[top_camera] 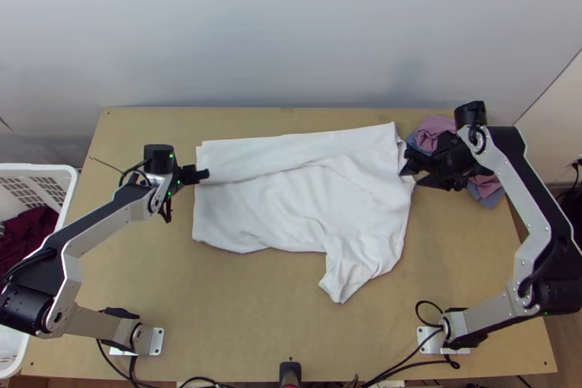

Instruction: Fold the t-shirt

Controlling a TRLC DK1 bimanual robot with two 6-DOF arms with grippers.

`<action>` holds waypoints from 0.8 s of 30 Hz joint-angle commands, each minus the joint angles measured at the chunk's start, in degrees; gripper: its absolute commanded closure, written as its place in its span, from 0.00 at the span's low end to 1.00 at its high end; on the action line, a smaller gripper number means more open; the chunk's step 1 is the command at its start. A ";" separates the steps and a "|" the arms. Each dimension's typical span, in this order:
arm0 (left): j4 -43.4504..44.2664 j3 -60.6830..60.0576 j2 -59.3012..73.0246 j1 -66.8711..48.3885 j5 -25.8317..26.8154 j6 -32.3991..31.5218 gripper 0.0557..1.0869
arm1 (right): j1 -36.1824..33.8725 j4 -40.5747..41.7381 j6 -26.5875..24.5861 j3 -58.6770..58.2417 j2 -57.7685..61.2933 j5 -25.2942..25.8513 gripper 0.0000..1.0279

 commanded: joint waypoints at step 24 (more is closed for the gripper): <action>-48.15 -3.91 -22.15 -8.86 8.39 -3.81 0.21 | 9.99 5.93 7.23 -7.73 -22.65 -0.38 0.04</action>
